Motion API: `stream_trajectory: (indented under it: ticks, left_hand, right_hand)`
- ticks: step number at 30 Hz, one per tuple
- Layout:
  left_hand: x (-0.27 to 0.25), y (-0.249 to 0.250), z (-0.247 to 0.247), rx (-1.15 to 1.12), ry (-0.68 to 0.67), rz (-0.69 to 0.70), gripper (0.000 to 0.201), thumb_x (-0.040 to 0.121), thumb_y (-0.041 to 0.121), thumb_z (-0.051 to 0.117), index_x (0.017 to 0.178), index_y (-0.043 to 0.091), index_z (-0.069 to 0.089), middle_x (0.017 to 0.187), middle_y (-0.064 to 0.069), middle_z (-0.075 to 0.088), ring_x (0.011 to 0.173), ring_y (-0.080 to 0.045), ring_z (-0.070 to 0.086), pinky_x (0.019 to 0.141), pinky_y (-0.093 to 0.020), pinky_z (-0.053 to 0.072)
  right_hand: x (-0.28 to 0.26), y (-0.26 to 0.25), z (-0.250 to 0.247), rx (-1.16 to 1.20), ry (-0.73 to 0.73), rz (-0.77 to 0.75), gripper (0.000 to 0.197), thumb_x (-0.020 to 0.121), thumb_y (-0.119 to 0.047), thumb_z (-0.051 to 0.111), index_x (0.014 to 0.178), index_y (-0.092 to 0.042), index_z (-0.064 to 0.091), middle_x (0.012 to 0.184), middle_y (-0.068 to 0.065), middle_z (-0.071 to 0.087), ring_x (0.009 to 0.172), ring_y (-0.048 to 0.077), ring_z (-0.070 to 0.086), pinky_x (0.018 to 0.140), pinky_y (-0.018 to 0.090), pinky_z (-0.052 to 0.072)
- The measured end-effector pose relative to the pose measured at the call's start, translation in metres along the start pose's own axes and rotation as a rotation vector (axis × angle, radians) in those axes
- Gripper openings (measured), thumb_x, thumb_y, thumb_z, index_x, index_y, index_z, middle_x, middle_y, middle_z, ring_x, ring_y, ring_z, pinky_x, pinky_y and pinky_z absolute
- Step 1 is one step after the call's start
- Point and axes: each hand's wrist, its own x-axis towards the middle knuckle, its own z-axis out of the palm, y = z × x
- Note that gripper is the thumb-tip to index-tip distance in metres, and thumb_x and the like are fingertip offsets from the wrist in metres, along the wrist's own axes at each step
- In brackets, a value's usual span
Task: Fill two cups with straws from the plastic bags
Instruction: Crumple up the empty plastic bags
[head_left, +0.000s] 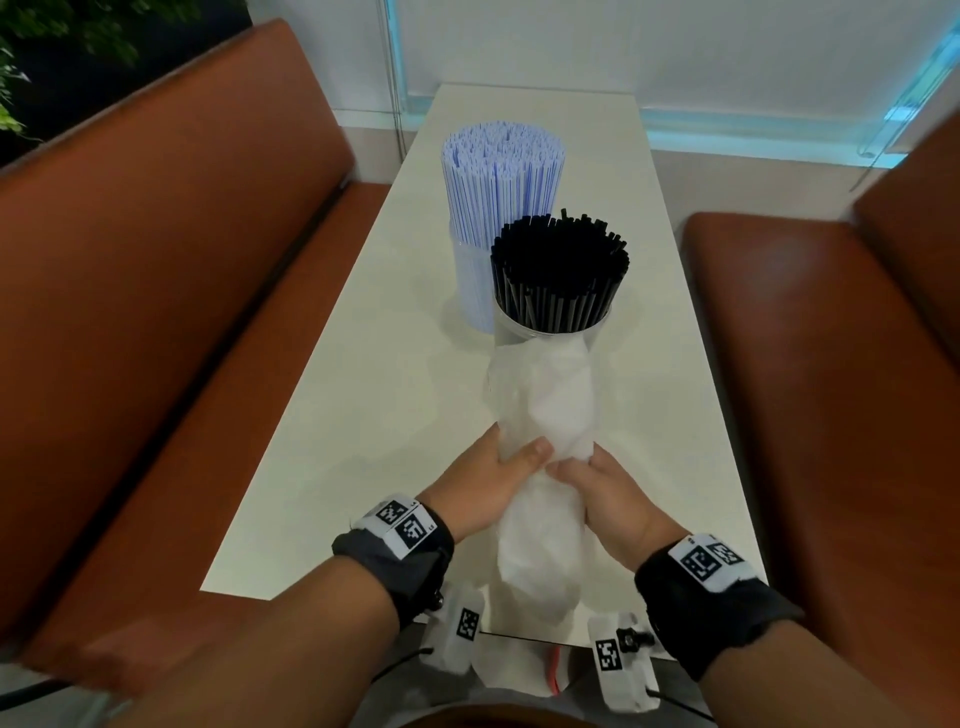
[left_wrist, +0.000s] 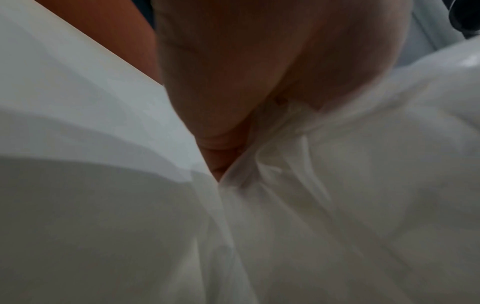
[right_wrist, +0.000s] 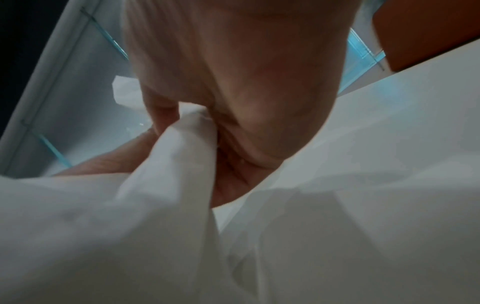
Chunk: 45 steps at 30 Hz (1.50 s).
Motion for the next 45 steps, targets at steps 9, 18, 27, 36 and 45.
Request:
stream_trajectory:
  ticks: [9, 18, 27, 36, 45]
  left_hand:
    - [-0.014, -0.004, -0.016, -0.244, -0.184, -0.123, 0.044, 0.085, 0.046, 0.068, 0.128, 0.042, 0.06, 0.126, -0.002, 0.069, 0.117, -0.028, 0.066, 0.087, -0.052, 0.056]
    - [-0.016, 0.005, -0.021, -0.503, -0.127, -0.017, 0.035, 0.09, 0.005, 0.066, 0.121, 0.02, 0.071, 0.121, -0.014, 0.071, 0.108, -0.031, 0.07, 0.086, -0.042, 0.058]
    - [-0.018, 0.011, -0.031, -0.667, -0.209, -0.103, 0.031, 0.093, 0.007, 0.045, 0.096, 0.008, 0.075, 0.141, -0.009, 0.06, 0.112, -0.027, 0.065, 0.07, -0.029, 0.052]
    - [-0.007, 0.022, -0.014, -0.491, -0.11, -0.203, 0.083, 0.064, 0.049, 0.087, 0.134, 0.026, 0.05, 0.127, -0.001, 0.067, 0.111, -0.023, 0.068, 0.078, -0.043, 0.056]
    - [-0.002, 0.022, -0.014, -0.514, -0.073, -0.106, 0.083, 0.071, 0.025, 0.083, 0.144, 0.015, 0.045, 0.138, -0.017, 0.06, 0.125, -0.037, 0.059, 0.103, -0.059, 0.048]
  right_hand:
    - [-0.007, -0.003, -0.013, 0.068, -0.008, -0.081, 0.037, 0.093, -0.023, 0.069, 0.129, -0.014, 0.063, 0.126, 0.018, 0.068, 0.115, 0.037, 0.066, 0.089, 0.042, 0.056]
    - [-0.01, -0.012, -0.009, 0.029, -0.018, 0.008, 0.041, 0.083, -0.007, 0.067, 0.124, -0.008, 0.067, 0.122, 0.024, 0.068, 0.108, 0.038, 0.065, 0.089, 0.055, 0.052]
    - [-0.013, -0.031, -0.011, 0.057, -0.1, -0.172, 0.015, 0.075, 0.003, 0.069, 0.074, -0.012, 0.071, 0.099, 0.009, 0.077, 0.092, 0.023, 0.072, 0.078, 0.03, 0.056]
    - [-0.004, -0.053, 0.004, 0.232, 0.086, -0.043, 0.023, 0.077, -0.008, 0.06, 0.094, -0.006, 0.075, 0.096, 0.014, 0.072, 0.094, 0.035, 0.067, 0.081, 0.043, 0.057]
    - [-0.01, -0.051, -0.003, 0.277, 0.049, 0.004, 0.07, 0.091, -0.052, 0.051, 0.135, 0.001, 0.059, 0.137, 0.027, 0.059, 0.131, 0.043, 0.052, 0.115, 0.06, 0.033]
